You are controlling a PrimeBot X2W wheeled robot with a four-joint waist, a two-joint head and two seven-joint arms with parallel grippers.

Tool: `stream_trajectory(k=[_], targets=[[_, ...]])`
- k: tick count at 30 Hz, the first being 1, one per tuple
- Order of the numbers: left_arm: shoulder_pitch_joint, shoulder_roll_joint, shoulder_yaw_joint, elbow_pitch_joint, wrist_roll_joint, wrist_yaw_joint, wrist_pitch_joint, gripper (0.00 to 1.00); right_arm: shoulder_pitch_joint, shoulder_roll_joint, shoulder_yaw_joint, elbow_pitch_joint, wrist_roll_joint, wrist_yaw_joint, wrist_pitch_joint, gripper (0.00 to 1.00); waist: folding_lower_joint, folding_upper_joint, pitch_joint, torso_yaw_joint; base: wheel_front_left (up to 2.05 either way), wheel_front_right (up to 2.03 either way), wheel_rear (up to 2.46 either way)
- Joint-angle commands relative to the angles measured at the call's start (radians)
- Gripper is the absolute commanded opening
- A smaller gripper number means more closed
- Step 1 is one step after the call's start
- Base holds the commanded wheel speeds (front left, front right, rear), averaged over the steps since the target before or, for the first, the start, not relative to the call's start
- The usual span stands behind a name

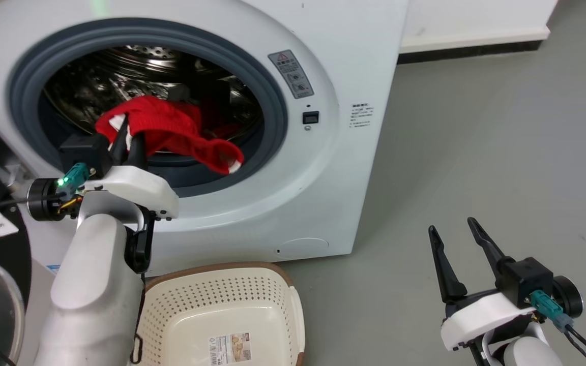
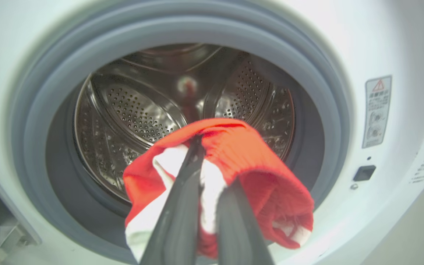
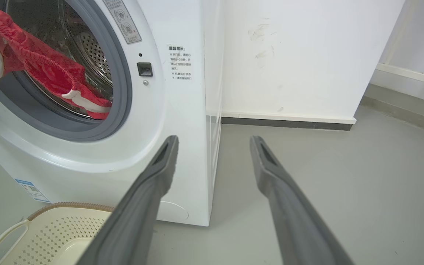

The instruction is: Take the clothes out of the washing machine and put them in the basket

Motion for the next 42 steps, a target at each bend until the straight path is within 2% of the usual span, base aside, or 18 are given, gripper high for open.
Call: stream_trajectory(k=[1, 12, 17, 20, 24, 29, 35, 42], targets=[[0.032, -0.006, 0.007, -0.062, 0.001, 0.004, -0.007, 0.0, 0.017, 0.001, -0.003, -0.011, -0.004, 0.0, 0.006, 1.0, 0.0002, -0.0001, -0.012, 0.019, 0.0, 0.0, 0.0], [0.33, -0.058, 0.011, -0.542, 0.004, 0.051, -0.001, 0.0, 0.05, 0.001, -0.017, -0.055, -0.018, 0.0, 0.031, 1.0, 0.0002, -0.0001, -0.023, 0.062, 0.0, 0.0, 0.0], [0.499, -0.078, 0.003, -0.677, -0.016, 0.083, 0.031, 0.0, 0.054, 0.001, -0.012, -0.068, -0.016, 0.0, 0.037, 1.0, 0.0002, -0.0001, 0.0, 0.074, 0.0, 0.0, 0.0], [0.589, -0.091, -0.004, -0.701, -0.019, 0.103, 0.025, 0.0, 0.044, 0.001, -0.017, -0.072, -0.016, 0.0, 0.035, 1.0, 0.0002, -0.0001, 0.022, 0.086, 0.0, 0.0, 0.0], [0.659, -0.106, -0.026, -0.658, -0.027, 0.119, 0.015, 0.0, 0.026, 0.001, -0.02, -0.072, -0.012, 0.0, 0.029, 1.0, 0.0002, -0.0001, 0.054, 0.107, 0.0, 0.0, 0.0], [0.681, -0.124, -0.045, -0.512, -0.067, 0.116, 0.002, 0.0, -0.002, 0.001, -0.01, -0.072, -0.009, 0.0, 0.024, 1.0, 0.0002, -0.0001, 0.108, 0.119, 0.0, 0.0, 0.0], [0.584, -0.132, -0.039, -0.321, -0.09, 0.099, -0.006, 0.0, -0.049, 0.001, 0.007, -0.073, -0.006, 0.0, 0.016, 1.0, 0.0002, -0.0001, 0.209, 0.106, 0.0, 0.0, 0.0], [0.393, -0.134, -0.002, -0.103, -0.072, 0.062, -0.007, 0.0, -0.117, 0.001, 0.02, -0.065, 0.0, 0.0, 0.002, 1.0, 0.0002, -0.0001, 0.348, 0.071, 0.0, 0.0, 0.0]])
